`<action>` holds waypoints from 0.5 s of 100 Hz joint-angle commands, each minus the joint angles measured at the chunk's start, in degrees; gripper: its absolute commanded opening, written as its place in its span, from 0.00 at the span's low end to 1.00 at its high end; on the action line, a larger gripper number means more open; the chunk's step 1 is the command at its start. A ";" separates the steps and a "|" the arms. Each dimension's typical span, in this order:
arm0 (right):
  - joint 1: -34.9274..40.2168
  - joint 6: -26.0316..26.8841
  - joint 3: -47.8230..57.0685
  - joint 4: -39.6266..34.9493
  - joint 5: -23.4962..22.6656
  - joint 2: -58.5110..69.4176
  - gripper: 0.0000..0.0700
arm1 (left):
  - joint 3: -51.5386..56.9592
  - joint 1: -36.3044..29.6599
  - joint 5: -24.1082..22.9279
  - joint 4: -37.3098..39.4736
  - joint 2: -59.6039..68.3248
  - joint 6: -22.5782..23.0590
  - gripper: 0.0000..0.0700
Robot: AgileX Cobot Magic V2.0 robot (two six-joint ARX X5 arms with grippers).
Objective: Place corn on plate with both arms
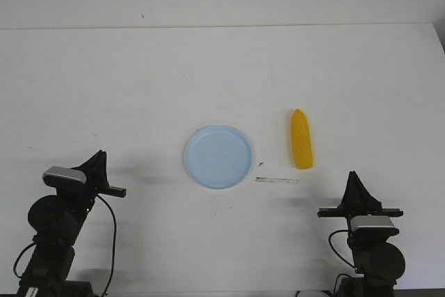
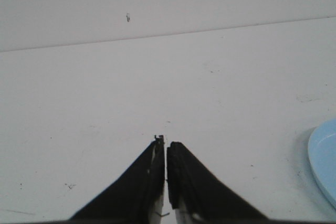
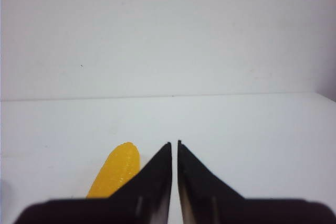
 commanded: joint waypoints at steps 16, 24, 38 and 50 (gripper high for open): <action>0.04 -0.11 -0.07 0.57 0.00 0.02 0.02 | 0.66 0.02 -2.95 -3.43 -7.50 0.55 0.00; 0.04 -0.11 -0.07 0.57 0.00 0.02 0.02 | 0.66 0.02 -2.97 -4.28 -9.81 0.52 0.00; 0.04 -0.11 -0.07 0.57 0.00 0.02 0.02 | 0.66 0.02 -2.97 -4.70 -13.49 0.55 0.00; 0.04 -0.11 -0.07 0.57 0.00 0.02 0.02 | 0.66 0.00 -2.97 -4.70 -16.06 0.52 0.00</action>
